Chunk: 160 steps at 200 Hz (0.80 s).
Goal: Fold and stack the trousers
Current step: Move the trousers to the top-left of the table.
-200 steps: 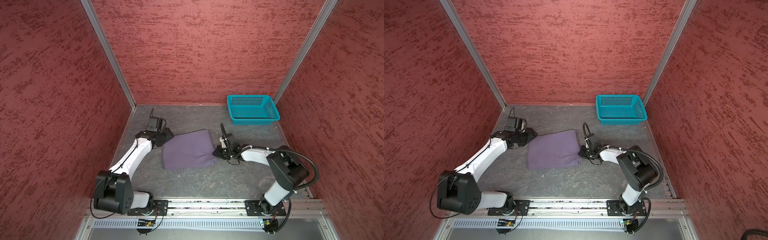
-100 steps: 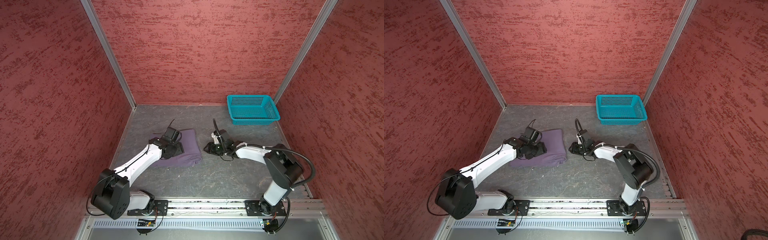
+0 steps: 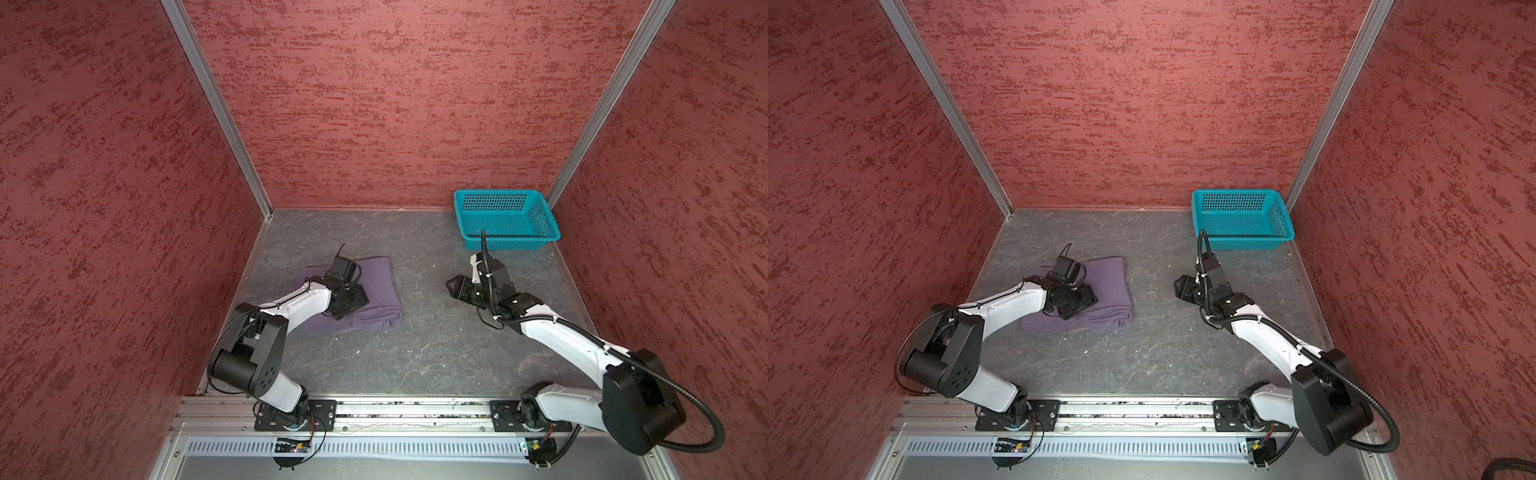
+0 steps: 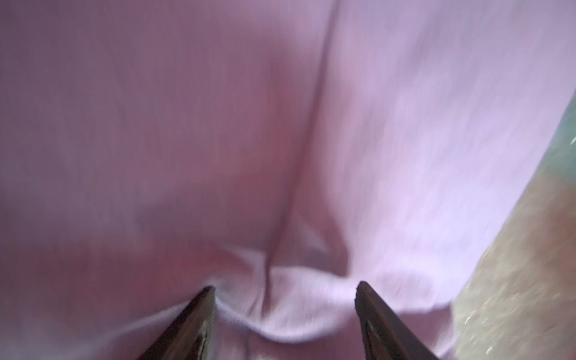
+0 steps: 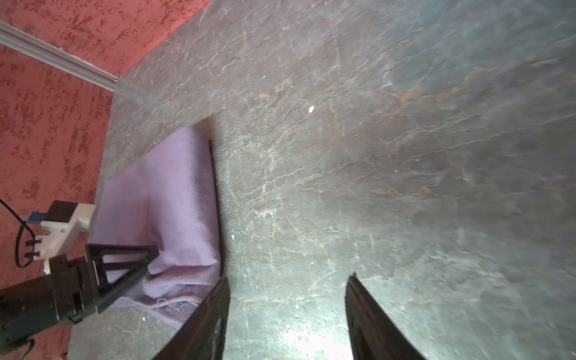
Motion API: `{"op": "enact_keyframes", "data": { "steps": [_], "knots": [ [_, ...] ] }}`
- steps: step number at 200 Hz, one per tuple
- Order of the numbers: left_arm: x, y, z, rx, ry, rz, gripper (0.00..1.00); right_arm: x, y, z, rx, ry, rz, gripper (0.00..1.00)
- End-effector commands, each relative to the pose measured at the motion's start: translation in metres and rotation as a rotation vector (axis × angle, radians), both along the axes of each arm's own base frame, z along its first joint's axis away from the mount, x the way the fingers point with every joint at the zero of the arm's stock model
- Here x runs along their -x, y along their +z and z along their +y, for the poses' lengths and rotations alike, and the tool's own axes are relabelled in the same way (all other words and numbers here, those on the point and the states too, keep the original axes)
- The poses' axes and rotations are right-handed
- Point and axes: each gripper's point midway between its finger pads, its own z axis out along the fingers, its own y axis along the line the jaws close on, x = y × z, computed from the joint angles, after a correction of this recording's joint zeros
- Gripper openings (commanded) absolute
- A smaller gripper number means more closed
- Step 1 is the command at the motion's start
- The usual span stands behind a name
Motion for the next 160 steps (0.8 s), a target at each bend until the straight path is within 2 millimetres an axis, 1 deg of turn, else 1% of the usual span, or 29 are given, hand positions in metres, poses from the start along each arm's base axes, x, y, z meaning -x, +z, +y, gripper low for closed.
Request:
{"op": "enact_keyframes", "data": {
  "steps": [1,28,62,78,106,126,160],
  "knots": [
    [-0.001,-0.044,0.024,-0.027,0.047,0.07,0.72,0.0,0.001,-0.022,0.053,-0.071,-0.01,0.61],
    [-0.023,-0.047,0.039,-0.008,0.089,0.057,0.72,0.0,0.0,-0.027,0.055,-0.085,-0.003,0.62],
    [-0.049,-0.047,0.058,0.02,0.141,0.04,0.72,-0.004,-0.006,-0.024,0.041,-0.087,0.018,0.62],
    [-0.065,-0.043,0.062,0.05,0.15,0.018,0.73,-0.008,-0.009,-0.022,0.039,-0.082,0.027,0.62],
    [-0.088,-0.034,0.074,0.049,0.185,-0.004,0.74,-0.012,-0.013,-0.02,0.042,-0.079,0.043,0.62],
    [-0.103,-0.029,0.088,0.058,0.218,-0.018,0.74,-0.015,-0.015,-0.02,0.042,-0.08,0.047,0.62],
    [-0.123,-0.017,0.12,0.061,0.289,-0.055,0.74,-0.019,-0.021,-0.021,0.043,-0.079,0.066,0.62]
  ]
}}
